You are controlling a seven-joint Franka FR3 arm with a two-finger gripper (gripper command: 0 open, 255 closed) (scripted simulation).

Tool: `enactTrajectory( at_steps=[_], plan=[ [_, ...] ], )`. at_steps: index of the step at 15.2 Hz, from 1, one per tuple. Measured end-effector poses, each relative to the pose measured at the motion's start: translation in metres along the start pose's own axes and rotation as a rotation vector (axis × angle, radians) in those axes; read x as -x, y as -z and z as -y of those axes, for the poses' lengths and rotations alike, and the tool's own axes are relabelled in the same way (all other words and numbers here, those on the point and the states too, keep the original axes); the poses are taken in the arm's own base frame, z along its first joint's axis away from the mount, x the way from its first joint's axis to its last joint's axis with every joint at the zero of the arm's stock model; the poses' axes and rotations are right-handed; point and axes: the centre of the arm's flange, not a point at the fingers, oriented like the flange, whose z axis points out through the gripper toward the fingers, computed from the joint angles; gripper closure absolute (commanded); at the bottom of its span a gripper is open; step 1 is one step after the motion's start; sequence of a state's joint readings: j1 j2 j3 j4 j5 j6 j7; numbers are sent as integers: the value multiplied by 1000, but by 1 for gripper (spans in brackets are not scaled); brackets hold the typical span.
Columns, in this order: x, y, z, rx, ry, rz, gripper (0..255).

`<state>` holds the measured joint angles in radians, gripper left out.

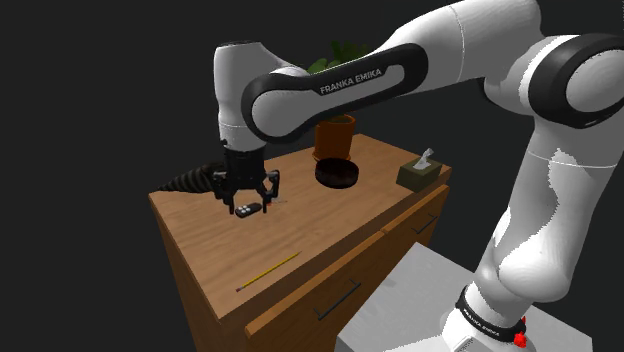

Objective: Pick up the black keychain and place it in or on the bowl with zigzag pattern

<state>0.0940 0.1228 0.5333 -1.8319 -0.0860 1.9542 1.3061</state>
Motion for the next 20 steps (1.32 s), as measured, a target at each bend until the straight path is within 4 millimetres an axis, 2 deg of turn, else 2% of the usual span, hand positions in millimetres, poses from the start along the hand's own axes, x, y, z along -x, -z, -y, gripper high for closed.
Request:
enactTrajectory(
  at_steps=[3, 6, 9, 20],
  plan=[
    [-2, 15, 1, 0, 0, 0, 255],
    [-22, 19, -17, 1, -1, 0, 255],
    [-51, 18, -39, 0, -1, 0, 255],
    [-162, 22, -137, 1, -2, 0, 255]
  ],
)
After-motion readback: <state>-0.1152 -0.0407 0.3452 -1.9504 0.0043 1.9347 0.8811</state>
